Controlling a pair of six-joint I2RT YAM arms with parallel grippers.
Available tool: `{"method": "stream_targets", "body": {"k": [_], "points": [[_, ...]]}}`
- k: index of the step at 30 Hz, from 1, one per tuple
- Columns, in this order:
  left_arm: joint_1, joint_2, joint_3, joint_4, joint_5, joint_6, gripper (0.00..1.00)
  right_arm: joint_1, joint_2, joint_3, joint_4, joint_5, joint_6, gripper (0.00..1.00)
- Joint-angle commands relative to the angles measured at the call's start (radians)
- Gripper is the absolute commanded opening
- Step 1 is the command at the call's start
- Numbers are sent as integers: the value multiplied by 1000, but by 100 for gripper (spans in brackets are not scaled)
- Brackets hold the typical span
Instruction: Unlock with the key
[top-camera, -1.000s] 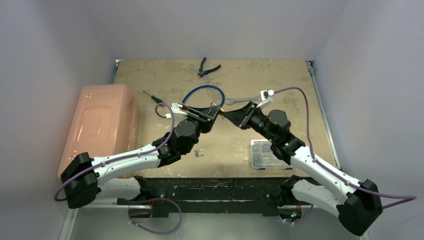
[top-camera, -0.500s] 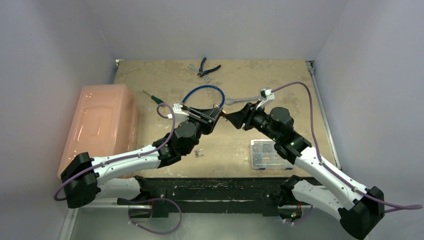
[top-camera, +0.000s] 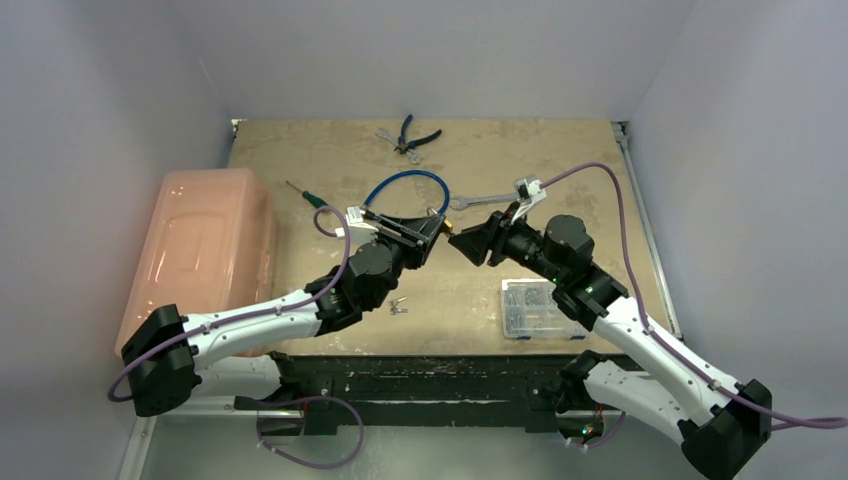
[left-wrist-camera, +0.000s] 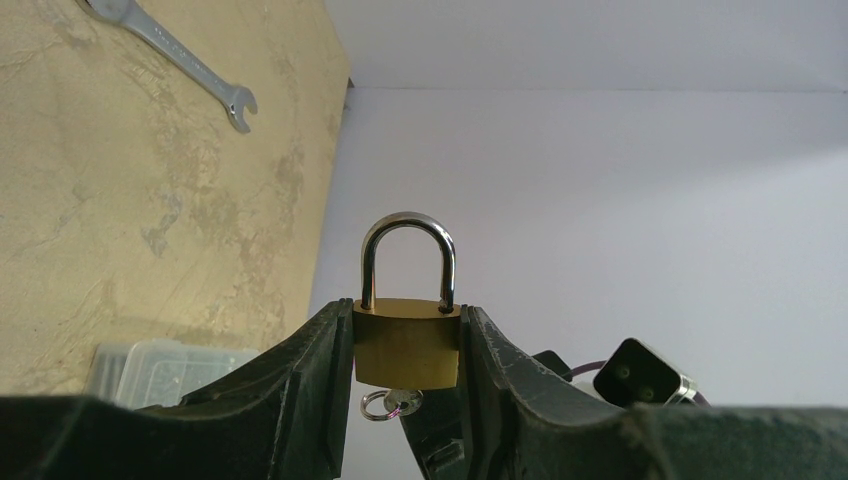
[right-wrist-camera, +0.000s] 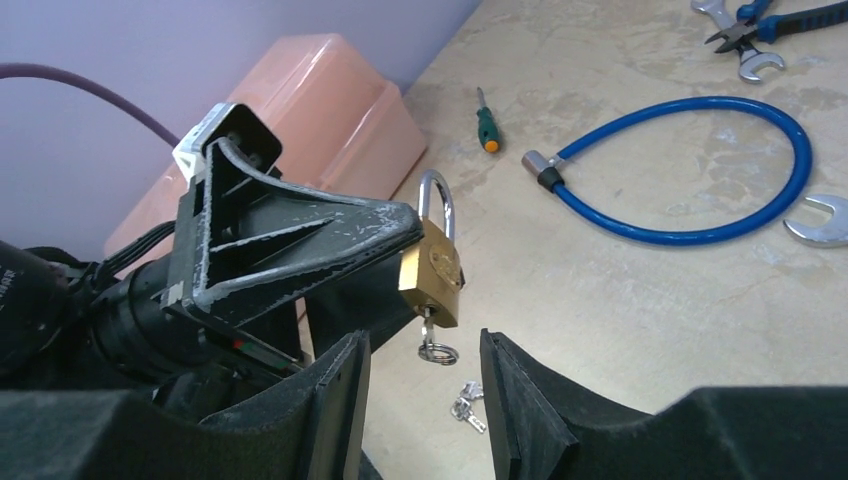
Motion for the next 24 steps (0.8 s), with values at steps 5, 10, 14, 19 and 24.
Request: {"method": "stream_targets", "body": {"k": [5,10,14,19,24], "points": [[-3,-17,42,58,-9,-14,0,-5,-5,16,59,-56,-16,46],[-3,-21,43,58,-8,-12,0,-6,9,20,64,-37,-19,42],[-3,-22,42,56,-8,-11,0,-6,25,27,59,-34,-32,42],[-3,-25,44,58,-8,-8,0,-6,42,24,60,-26,-43,45],[-3,-24,44,58,-7,-8,0,-5,45,20,70,-30,-44,32]]}}
